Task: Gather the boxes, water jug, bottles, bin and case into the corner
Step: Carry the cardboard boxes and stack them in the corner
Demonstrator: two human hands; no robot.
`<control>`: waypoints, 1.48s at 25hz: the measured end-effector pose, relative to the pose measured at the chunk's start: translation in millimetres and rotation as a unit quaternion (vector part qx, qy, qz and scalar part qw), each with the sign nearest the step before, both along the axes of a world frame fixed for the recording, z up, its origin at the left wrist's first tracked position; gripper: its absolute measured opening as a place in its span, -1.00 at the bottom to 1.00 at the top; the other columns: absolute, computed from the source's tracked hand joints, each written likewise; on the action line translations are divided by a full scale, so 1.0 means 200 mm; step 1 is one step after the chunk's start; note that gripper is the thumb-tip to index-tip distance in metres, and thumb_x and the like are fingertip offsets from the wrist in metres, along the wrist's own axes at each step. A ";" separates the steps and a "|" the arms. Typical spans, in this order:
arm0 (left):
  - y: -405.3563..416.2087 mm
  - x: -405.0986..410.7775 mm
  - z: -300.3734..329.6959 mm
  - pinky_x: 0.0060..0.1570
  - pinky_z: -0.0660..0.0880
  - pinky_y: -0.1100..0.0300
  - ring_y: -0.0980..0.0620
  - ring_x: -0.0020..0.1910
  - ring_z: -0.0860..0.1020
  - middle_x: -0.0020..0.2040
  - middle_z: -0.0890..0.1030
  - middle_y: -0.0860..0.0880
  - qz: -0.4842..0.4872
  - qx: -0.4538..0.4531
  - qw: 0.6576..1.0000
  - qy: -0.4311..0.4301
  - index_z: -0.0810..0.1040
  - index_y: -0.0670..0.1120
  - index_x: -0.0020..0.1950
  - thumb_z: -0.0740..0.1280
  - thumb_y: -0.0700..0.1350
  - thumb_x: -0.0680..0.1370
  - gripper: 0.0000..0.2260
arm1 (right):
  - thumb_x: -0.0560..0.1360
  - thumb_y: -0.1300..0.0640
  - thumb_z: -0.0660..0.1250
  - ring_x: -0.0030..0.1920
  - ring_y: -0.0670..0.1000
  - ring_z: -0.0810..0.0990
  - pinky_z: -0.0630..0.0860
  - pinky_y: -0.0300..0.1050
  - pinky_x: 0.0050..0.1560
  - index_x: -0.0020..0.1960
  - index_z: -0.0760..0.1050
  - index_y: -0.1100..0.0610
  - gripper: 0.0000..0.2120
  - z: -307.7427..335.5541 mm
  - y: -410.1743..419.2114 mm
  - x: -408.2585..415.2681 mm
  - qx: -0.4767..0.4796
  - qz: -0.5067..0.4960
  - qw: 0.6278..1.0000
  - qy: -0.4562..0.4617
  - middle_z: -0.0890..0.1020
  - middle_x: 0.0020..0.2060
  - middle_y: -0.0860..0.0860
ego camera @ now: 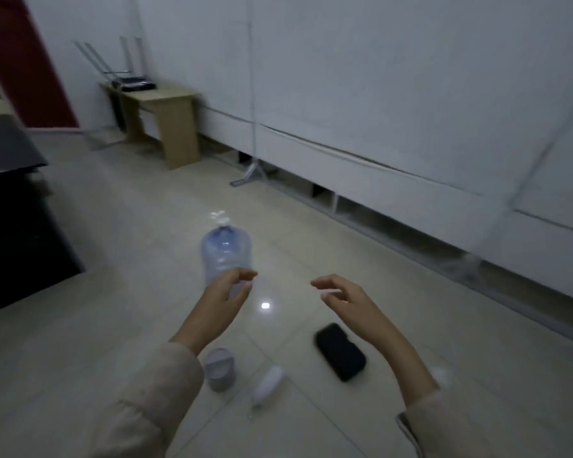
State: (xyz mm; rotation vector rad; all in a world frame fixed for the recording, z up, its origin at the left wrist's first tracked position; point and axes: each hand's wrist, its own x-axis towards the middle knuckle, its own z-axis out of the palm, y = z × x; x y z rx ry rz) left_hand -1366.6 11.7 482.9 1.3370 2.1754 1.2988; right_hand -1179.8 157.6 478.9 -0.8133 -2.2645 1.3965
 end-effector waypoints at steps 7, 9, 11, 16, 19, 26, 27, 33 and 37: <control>0.81 1.20 -0.04 -0.06 0.29 0.47 0.14 0.13 0.46 0.10 0.54 0.09 -0.248 -0.004 0.969 -0.021 0.48 0.07 0.11 0.18 -0.11 0.58 -0.84 | 0.53 0.17 0.20 0.05 -0.12 0.55 0.44 -0.27 0.03 -0.03 0.47 -0.19 -0.76 0.05 0.28 1.47 0.027 -0.253 0.966 -0.033 0.56 0.11 -0.08; 0.95 1.49 -0.05 -0.07 0.29 0.51 0.12 0.12 0.47 0.09 0.55 0.08 -0.309 -0.010 0.951 -0.021 0.50 0.04 0.12 0.19 -0.12 0.58 -0.83 | 0.53 0.19 0.20 0.01 -0.13 0.56 0.43 -0.31 -0.02 -0.05 0.47 -0.19 -0.74 0.04 0.26 1.78 0.020 -0.316 0.948 -0.032 0.56 0.09 -0.08; 1.08 1.77 -0.06 -0.09 0.29 0.55 0.12 0.11 0.48 0.09 0.55 0.06 -0.374 -0.018 0.927 -0.005 0.51 -0.01 0.13 0.20 -0.13 0.57 -0.82 | 0.53 0.21 0.20 -0.01 -0.15 0.55 0.42 -0.36 -0.02 -0.03 0.48 -0.15 -0.75 0.01 0.21 2.06 0.007 -0.379 0.925 -0.028 0.56 0.07 -0.09; 1.39 2.37 -0.10 -0.11 0.29 0.53 0.12 0.07 0.48 0.07 0.56 0.06 -0.497 -0.034 0.867 0.020 0.52 -0.01 0.12 0.19 -0.12 0.58 -0.83 | 0.54 0.24 0.19 -0.03 -0.19 0.51 0.39 -0.48 -0.07 0.01 0.47 -0.09 -0.77 -0.11 0.14 2.58 -0.029 -0.510 0.859 -0.003 0.54 0.01 -0.13; 1.59 2.69 -0.16 -0.12 0.30 0.52 0.13 0.05 0.48 0.05 0.57 0.05 -0.538 -0.046 0.842 0.021 0.53 -0.02 0.10 0.20 -0.13 0.57 -0.83 | 0.54 0.26 0.18 0.00 -0.18 0.49 0.39 -0.45 -0.09 0.03 0.47 -0.06 -0.77 -0.21 0.18 2.81 -0.059 -0.560 0.826 0.009 0.54 0.02 -0.10; 2.15 3.33 -0.29 -0.12 0.31 0.37 0.07 0.05 0.50 0.03 0.59 0.02 -0.572 -0.091 0.815 0.001 0.52 0.04 0.01 0.20 -0.16 0.57 -0.86 | 0.54 0.29 0.18 0.04 -0.17 0.49 0.39 -0.59 -0.08 0.08 0.48 0.05 -0.78 -0.31 0.57 3.34 -0.111 -0.630 0.769 0.022 0.55 0.01 -0.09; 2.24 3.41 -0.30 -0.10 0.32 0.32 0.07 0.05 0.50 0.03 0.59 0.02 -0.571 -0.097 0.815 -0.001 0.52 0.04 0.01 0.20 -0.16 0.57 -0.86 | 0.54 0.29 0.17 0.03 -0.16 0.50 0.40 -0.59 -0.10 0.08 0.48 0.06 -0.78 -0.30 0.64 3.42 -0.116 -0.639 0.760 0.023 0.55 0.01 -0.08; 2.61 3.80 -0.32 0.00 0.33 0.22 0.04 0.10 0.51 0.06 0.59 0.02 -0.599 -0.124 0.791 0.001 0.54 0.02 0.03 0.19 -0.15 0.57 -0.84 | 0.55 0.24 0.16 0.07 -0.18 0.49 0.41 -0.47 -0.13 0.14 0.48 0.05 -0.77 -0.25 1.00 3.77 -0.111 -0.677 0.728 0.011 0.54 0.05 -0.12; 2.76 4.00 -0.35 0.03 0.35 0.20 0.03 0.11 0.50 0.06 0.59 0.02 -0.616 -0.128 0.777 0.002 0.53 0.04 0.03 0.19 -0.14 0.57 -0.85 | 0.54 0.25 0.16 0.12 -0.09 0.46 0.34 -0.45 -0.10 0.14 0.48 0.08 -0.76 -0.27 1.16 3.93 -0.121 -0.694 0.710 0.016 0.53 0.07 -0.08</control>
